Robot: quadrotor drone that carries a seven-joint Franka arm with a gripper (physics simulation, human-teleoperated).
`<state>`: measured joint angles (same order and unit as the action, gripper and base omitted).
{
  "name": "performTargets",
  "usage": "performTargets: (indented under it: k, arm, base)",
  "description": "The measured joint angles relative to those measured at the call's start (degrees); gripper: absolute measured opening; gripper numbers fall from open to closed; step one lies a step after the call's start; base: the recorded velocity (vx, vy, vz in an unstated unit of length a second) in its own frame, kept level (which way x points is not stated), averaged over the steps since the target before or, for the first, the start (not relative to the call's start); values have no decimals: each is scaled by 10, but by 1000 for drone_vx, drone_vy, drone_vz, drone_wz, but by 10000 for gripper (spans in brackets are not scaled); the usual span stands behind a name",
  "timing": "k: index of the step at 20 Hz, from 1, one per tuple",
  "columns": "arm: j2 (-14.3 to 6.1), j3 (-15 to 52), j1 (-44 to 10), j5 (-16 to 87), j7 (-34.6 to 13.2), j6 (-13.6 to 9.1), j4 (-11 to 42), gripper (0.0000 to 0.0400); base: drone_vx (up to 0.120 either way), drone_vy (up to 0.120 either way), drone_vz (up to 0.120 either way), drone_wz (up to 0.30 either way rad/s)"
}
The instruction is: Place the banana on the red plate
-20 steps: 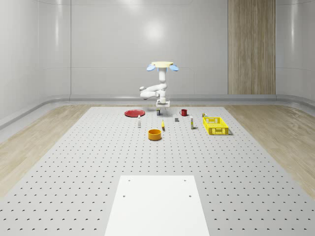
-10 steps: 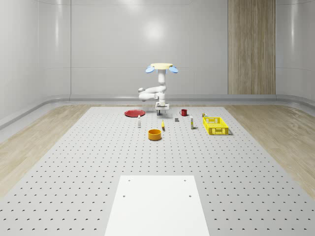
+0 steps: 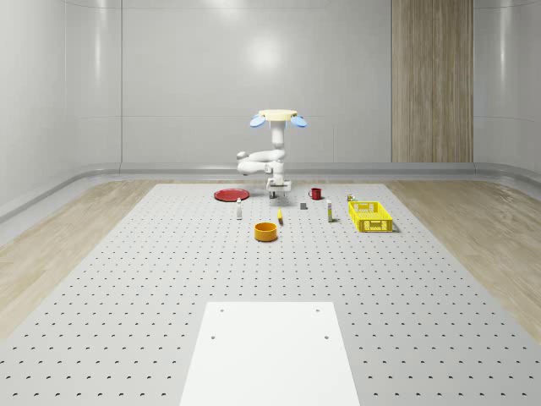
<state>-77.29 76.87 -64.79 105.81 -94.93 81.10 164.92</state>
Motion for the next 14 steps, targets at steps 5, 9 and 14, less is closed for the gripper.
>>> performTargets:
  k: [5, 9, 14]
  arm:
    - [-9, 2, -2, -4, -2, 8, 0, 400]
    - [-16, 3, -4, -7, -4, 15, -1, 400]
    - [-24, 5, -6, -11, -5, 23, -1, 400]
  base:
    - [120, 0, 0, 0]
    - [120, 0, -30, 0]
    - [120, 0, -32, 0]
